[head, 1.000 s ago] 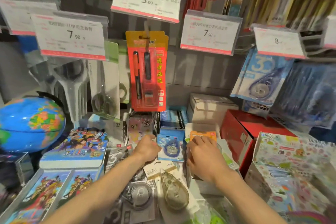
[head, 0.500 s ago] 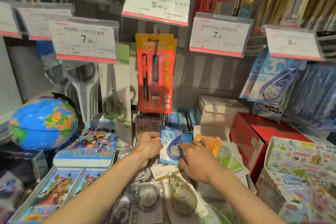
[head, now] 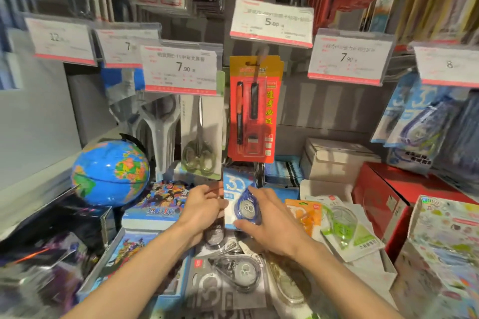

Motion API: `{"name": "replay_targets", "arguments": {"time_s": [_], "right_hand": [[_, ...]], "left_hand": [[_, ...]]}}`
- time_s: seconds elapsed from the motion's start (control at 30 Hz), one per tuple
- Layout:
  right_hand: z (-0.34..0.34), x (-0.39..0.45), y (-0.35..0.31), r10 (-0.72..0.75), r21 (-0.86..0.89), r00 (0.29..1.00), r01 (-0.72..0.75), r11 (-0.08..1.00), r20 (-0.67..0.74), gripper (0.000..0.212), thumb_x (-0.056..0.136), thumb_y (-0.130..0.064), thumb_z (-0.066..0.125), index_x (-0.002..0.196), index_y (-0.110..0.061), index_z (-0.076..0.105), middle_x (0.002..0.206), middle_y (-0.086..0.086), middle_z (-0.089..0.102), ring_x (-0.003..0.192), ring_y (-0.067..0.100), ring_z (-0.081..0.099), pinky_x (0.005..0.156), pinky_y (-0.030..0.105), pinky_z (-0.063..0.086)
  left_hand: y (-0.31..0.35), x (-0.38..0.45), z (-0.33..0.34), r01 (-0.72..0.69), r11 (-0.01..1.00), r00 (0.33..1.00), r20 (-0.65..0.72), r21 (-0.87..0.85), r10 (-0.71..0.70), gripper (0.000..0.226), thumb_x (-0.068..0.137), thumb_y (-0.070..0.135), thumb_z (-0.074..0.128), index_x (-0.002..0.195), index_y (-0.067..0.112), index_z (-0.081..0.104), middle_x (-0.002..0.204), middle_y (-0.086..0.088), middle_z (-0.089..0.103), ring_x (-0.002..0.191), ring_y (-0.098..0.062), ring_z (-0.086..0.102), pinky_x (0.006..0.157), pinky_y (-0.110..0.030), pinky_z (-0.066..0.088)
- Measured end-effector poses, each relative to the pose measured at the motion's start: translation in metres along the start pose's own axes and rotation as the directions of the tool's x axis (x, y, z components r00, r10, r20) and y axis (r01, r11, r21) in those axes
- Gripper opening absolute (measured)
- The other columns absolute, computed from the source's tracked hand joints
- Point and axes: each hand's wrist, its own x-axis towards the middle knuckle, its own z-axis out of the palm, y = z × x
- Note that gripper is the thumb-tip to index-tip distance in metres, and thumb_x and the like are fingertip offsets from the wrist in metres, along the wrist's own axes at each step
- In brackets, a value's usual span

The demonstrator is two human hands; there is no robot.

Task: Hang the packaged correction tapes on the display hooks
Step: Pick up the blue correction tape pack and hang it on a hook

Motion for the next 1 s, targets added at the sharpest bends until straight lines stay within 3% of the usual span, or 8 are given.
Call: {"name": "replay_targets", "arguments": {"time_s": [0.1,0.13,0.27,0.43,0.57,0.77,0.93,1.0], "right_hand": [[-0.001,-0.003,-0.009,-0.022,0.06,0.998,0.026,0.998,-0.064,0.081,0.086,-0.048,0.067,0.152,-0.02,0.029,0.141,-0.001,0.037,0.128,0.02,0.048,0.104,0.031,0.04],[-0.002,-0.006,-0.009,-0.028,0.066,0.997,0.033,0.997,-0.076,0.08,0.085,-0.046,0.068,0.151,-0.021,0.029,0.141,-0.003,0.037,0.127,0.019,0.049,0.103,0.03,0.04],[-0.016,-0.022,0.001,-0.049,0.044,0.991,0.055,0.998,-0.121,0.08,0.084,-0.043,0.067,0.152,-0.024,0.029,0.144,-0.004,0.033,0.129,0.019,0.047,0.105,0.03,0.04],[-0.049,-0.054,0.031,-0.094,-0.021,0.973,0.092,0.996,-0.209,0.08,0.081,-0.036,0.069,0.151,-0.021,0.033,0.144,-0.001,0.035,0.131,0.02,0.045,0.108,0.03,0.037],[-0.088,-0.086,0.066,-0.134,-0.049,0.953,0.125,0.991,-0.271,0.08,0.078,-0.033,0.07,0.149,-0.019,0.035,0.145,0.001,0.035,0.132,0.022,0.045,0.108,0.024,0.034],[-0.159,-0.139,0.128,-0.217,-0.077,0.886,0.204,0.976,-0.409,0.074,0.076,-0.029,0.071,0.144,-0.019,0.042,0.14,0.001,0.04,0.128,0.022,0.046,0.106,0.035,0.042],[-0.208,-0.166,0.168,-0.229,-0.062,0.849,0.228,0.972,-0.477,0.075,0.079,-0.032,0.072,0.145,-0.023,0.039,0.143,-0.001,0.036,0.133,0.019,0.041,0.11,0.033,0.038],[-0.219,-0.174,0.181,-0.219,-0.045,0.837,0.228,0.973,-0.502,0.075,0.079,-0.033,0.073,0.146,-0.023,0.039,0.145,-0.002,0.036,0.135,0.017,0.038,0.112,0.03,0.034]], "left_hand": [[0.004,-0.011,-0.005,-0.023,0.999,0.999,0.023,-0.035,0.023,0.027,0.088,-0.021,0.054,0.086,0.006,0.053,0.062,0.007,0.064,0.049,0.002,0.061,0.045,-0.012,0.048],[0.004,-0.015,-0.005,-0.02,0.998,0.999,0.033,-0.052,0.021,0.028,0.088,-0.022,0.053,0.086,0.006,0.052,0.063,0.008,0.066,0.052,0.002,0.062,0.047,-0.013,0.049],[0.005,-0.031,0.011,-0.049,0.991,0.998,0.018,-0.126,0.052,0.04,0.087,-0.018,0.058,0.121,0.003,0.058,0.106,-0.018,0.072,0.09,-0.021,0.073,0.064,-0.027,0.062],[0.014,-0.058,0.064,-0.08,0.985,0.995,0.054,-0.152,0.089,0.038,0.09,-0.015,0.058,0.121,0.006,0.056,0.095,-0.015,0.071,0.068,-0.011,0.073,0.054,-0.026,0.059],[0.023,-0.08,0.121,-0.157,0.978,0.985,0.048,-0.14,0.165,0.04,0.088,-0.016,0.059,0.123,0.003,0.054,0.092,-0.017,0.069,0.061,-0.008,0.071,0.046,-0.025,0.056],[0.045,-0.115,0.216,-0.316,0.946,0.946,0.053,-0.075,0.32,0.04,0.088,-0.013,0.063,0.122,0.008,0.057,0.079,-0.012,0.064,0.055,-0.003,0.065,0.047,-0.019,0.052],[0.069,-0.133,0.278,-0.378,0.922,0.918,0.096,-0.091,0.386,0.043,0.089,-0.012,0.062,0.123,0.014,0.057,0.07,0.005,0.067,0.056,-0.006,0.063,0.052,-0.023,0.055],[0.077,-0.137,0.296,-0.411,0.909,0.905,0.095,-0.063,0.415,0.044,0.088,-0.013,0.062,0.124,0.012,0.057,0.071,0.003,0.067,0.058,-0.012,0.061,0.052,-0.026,0.056]]}}
